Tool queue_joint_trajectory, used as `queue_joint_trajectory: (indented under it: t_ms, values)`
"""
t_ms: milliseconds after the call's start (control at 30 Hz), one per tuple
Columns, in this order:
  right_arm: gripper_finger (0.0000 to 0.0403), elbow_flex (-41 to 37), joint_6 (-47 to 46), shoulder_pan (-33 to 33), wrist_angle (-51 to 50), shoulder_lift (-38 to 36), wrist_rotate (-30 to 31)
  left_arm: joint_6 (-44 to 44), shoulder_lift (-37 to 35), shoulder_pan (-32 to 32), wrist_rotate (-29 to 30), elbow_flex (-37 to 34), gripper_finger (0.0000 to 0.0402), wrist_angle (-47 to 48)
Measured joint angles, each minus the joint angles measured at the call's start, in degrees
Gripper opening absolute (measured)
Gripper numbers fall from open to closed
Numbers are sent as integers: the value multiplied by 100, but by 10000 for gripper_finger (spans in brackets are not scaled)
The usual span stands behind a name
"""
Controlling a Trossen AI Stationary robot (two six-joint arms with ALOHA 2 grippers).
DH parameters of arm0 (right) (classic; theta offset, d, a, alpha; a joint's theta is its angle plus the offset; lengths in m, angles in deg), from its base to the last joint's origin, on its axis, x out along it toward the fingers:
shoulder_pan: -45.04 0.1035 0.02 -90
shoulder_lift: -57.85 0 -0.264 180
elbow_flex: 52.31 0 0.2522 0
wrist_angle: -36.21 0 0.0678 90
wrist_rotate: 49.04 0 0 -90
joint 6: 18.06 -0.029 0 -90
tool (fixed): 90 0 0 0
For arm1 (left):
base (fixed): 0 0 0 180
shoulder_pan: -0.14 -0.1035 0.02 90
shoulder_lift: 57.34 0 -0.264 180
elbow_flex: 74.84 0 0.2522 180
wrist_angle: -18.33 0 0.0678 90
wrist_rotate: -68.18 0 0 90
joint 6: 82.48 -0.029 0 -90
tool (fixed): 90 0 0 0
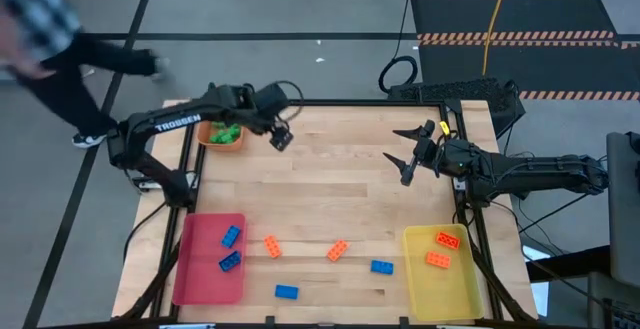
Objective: Sort & place blocks by color
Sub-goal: Put the orange game piece into the yellow bin
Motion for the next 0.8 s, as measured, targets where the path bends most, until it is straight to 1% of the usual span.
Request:
queue_joint_trajectory:
  t_ms: [267,367,467,667,800]
  values:
    - [320,0,-51,0,1,0,2,737,0,1468,-45,0,285,10]
    - [320,0,-83,0,2,0,2,1163,-2,1997,-405,0,285,-104]
    - [320,0,-83,0,2,2,0,1117,-2,2540,-603,0,285,-278]
    - [320,2,27,0,96,2,0,1112,3,3454,-585,0,285,-721]
    - [320,2,36,0,83,2,-4,1046,266,3951,-469,0,285,-836]
